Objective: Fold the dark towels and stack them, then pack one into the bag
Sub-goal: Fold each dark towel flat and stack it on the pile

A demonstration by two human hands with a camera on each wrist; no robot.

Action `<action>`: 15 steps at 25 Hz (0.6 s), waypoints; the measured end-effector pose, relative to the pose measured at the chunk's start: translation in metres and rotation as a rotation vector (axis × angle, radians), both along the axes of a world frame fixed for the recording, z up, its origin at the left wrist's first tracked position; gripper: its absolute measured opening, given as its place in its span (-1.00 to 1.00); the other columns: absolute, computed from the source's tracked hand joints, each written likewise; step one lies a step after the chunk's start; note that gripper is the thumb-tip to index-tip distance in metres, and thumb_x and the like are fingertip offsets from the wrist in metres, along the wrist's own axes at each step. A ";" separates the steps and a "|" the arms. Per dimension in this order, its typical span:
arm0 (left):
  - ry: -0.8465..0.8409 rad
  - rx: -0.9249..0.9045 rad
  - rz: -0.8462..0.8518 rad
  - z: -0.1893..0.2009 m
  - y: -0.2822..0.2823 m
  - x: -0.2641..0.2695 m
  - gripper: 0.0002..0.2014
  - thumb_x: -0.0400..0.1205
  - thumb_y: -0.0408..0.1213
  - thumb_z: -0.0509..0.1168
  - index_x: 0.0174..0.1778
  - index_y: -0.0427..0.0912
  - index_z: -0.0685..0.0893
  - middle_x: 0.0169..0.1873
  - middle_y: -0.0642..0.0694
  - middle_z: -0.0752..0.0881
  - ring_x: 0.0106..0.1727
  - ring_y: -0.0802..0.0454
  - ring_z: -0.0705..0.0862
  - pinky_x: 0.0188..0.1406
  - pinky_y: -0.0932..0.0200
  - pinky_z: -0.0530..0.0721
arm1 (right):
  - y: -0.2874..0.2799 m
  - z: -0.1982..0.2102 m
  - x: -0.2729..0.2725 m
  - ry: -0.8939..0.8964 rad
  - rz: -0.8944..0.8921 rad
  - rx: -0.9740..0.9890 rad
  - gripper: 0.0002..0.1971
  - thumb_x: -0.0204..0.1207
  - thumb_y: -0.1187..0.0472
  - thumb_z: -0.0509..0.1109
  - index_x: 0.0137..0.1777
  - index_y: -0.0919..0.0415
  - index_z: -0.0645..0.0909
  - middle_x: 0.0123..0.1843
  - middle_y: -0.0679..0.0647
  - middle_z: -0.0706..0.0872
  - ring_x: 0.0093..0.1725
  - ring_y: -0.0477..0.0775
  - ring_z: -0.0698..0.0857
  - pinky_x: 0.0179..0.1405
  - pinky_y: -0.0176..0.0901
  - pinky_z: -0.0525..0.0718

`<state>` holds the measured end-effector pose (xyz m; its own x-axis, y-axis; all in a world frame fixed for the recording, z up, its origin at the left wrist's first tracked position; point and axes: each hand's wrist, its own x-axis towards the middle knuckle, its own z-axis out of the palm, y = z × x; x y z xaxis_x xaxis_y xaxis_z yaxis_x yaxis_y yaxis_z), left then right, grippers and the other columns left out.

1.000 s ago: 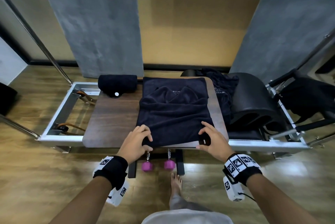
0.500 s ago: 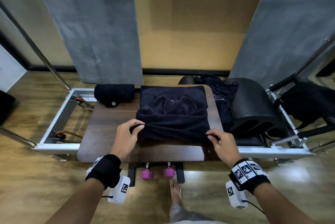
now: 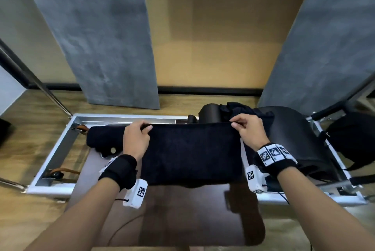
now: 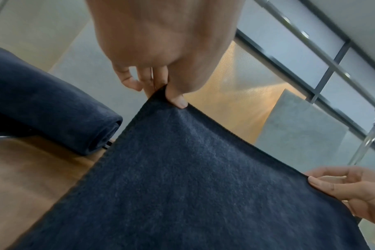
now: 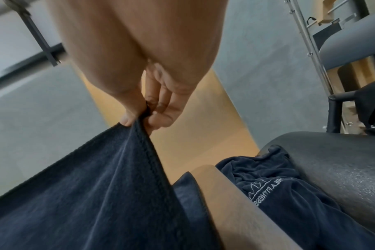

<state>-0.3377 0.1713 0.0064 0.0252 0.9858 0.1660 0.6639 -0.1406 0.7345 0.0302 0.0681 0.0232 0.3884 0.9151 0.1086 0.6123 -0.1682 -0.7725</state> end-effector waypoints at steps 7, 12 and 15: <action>0.552 -0.091 -0.092 -0.016 0.037 0.022 -0.89 0.74 -0.32 0.39 -0.04 -0.10 0.82 0.01 -0.04 0.82 0.25 -0.11 0.68 0.23 -0.02 0.39 | 0.052 -0.050 0.013 -0.159 0.031 -0.252 -0.97 0.51 0.26 0.65 -0.11 0.14 0.85 -0.11 -0.04 0.77 -0.04 0.05 0.73 0.06 -0.05 0.69; 0.710 -0.087 -0.161 -0.020 0.043 0.026 -0.83 0.76 -0.31 0.35 -0.06 0.01 0.79 -0.09 0.06 0.82 0.14 0.00 0.69 0.26 0.00 0.27 | 0.054 -0.068 0.012 -0.205 0.046 -0.304 -0.95 0.52 0.23 0.64 -0.09 0.12 0.82 -0.11 -0.05 0.73 -0.02 0.09 0.73 0.08 0.05 0.72; 0.652 -0.046 -0.174 -0.020 0.042 0.026 -0.83 0.75 -0.32 0.37 -0.08 0.01 0.80 -0.08 0.08 0.78 0.11 0.02 0.64 0.23 -0.03 0.26 | 0.051 -0.070 0.009 -0.172 0.038 -0.321 -0.87 0.52 0.25 0.62 0.02 0.05 0.82 -0.04 -0.05 0.77 0.03 0.05 0.73 0.14 0.03 0.72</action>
